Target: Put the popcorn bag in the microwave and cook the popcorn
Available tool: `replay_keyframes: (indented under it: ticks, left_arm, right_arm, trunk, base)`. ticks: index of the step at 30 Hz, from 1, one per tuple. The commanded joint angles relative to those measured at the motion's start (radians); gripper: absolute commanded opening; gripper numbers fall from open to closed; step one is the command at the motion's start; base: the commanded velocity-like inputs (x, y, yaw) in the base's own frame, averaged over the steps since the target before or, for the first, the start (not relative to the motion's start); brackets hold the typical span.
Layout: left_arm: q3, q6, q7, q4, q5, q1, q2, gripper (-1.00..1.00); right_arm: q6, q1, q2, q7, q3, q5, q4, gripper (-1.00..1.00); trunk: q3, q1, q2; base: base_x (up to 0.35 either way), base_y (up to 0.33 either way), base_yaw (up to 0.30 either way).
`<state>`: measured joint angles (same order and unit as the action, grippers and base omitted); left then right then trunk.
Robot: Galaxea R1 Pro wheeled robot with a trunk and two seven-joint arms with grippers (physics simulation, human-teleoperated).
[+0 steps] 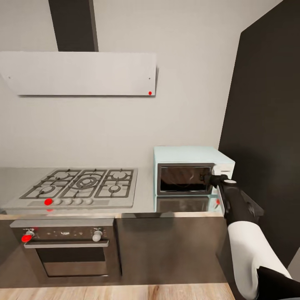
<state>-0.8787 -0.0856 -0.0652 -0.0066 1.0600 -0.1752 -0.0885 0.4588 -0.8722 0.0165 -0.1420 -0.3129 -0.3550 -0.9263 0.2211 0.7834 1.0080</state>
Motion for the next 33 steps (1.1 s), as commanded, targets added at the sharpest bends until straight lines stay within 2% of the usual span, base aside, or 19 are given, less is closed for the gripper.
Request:
replay_keyframes:
  ticks: [1, 5, 6, 7, 9, 11, 13, 18, 23, 28, 33]
  left_arm:
    - [-0.008, -0.003, -0.005, 0.002, 0.008, -0.001, 0.0, 1.0]
    - [-0.009, -0.005, -0.005, -0.001, 0.005, 0.0, 0.0, 1.0]
    - [-0.009, -0.004, -0.006, -0.001, 0.004, -0.001, 0.0, 1.0]
    - [-0.009, -0.004, -0.008, -0.003, 0.001, -0.001, -0.001, 1.0]
    - [-0.009, -0.003, -0.012, -0.005, 0.0, -0.001, -0.002, 1.0]
    - [-0.009, -0.004, -0.015, -0.007, -0.001, -0.001, -0.001, 1.0]
    - [-0.009, -0.005, -0.017, -0.008, -0.001, -0.001, -0.002, 1.0]
    - [-0.009, -0.005, -0.016, -0.007, 0.0, -0.001, -0.001, 1.0]
    - [-0.007, -0.005, -0.015, -0.007, 0.007, -0.001, 0.0, 1.0]
    - [-0.006, -0.005, -0.013, -0.007, 0.012, -0.001, 0.0, 1.0]
    - [-0.005, -0.005, -0.013, -0.006, 0.012, -0.001, 0.0, 1.0]
  right_arm:
    - [0.009, -0.001, -0.001, -0.019, -0.005, -0.01, 0.012, 1.0]
    - [0.014, -0.001, -0.004, -0.052, -0.006, -0.01, 0.04, 1.0]
    - [0.011, -0.001, -0.014, -0.065, -0.007, -0.009, 0.075, 1.0]
    - [0.006, -0.001, -0.066, -0.092, -0.007, -0.008, 0.121, 1.0]
    - [0.004, -0.001, -0.113, -0.125, -0.008, -0.004, 0.143, 1.0]
    - [0.007, -0.001, -0.154, -0.163, -0.008, 0.008, 0.154, 1.0]
    - [0.01, -0.001, -0.17, -0.175, -0.008, 0.015, 0.161, 1.0]
    - [0.006, -0.001, -0.184, -0.173, -0.008, 0.017, 0.202, 1.0]
    - [0.005, -0.001, -0.185, -0.17, -0.008, 0.018, 0.207, 1.0]
    - [0.005, -0.001, -0.18, -0.169, -0.009, 0.018, 0.207, 1.0]
    - [0.004, -0.001, -0.171, -0.169, -0.009, 0.036, 0.21, 1.0]
  trunk:
    - [0.001, 0.0, 0.001]
    - [0.001, 0.0, 0.001]
    - [0.001, 0.0, 0.001]
    - [0.001, 0.0, 0.001]
    - [0.001, 0.0, 0.001]
    - [0.001, 0.0, 0.001]
    - [0.001, 0.0, 0.001]
    - [0.001, 0.0, 0.001]
    - [0.001, 0.0, 0.001]
    - [0.001, 0.0, 0.001]
    - [0.001, 0.0, 0.001]
  base:
    - [0.0, 0.0, 0.0]
    - [0.0, 0.0, 0.0]
    - [0.0, 0.0, 0.0]
    - [0.0, 0.0, 0.0]
    - [0.0, 0.0, 0.0]
    - [0.0, 0.0, 0.0]
    - [0.0, 0.0, 0.0]
    - [0.0, -0.139, 0.0]
    - [0.0, -0.271, 0.0]
    - [0.0, -0.111, 0.0]
    - [0.0, -0.006, 0.0]
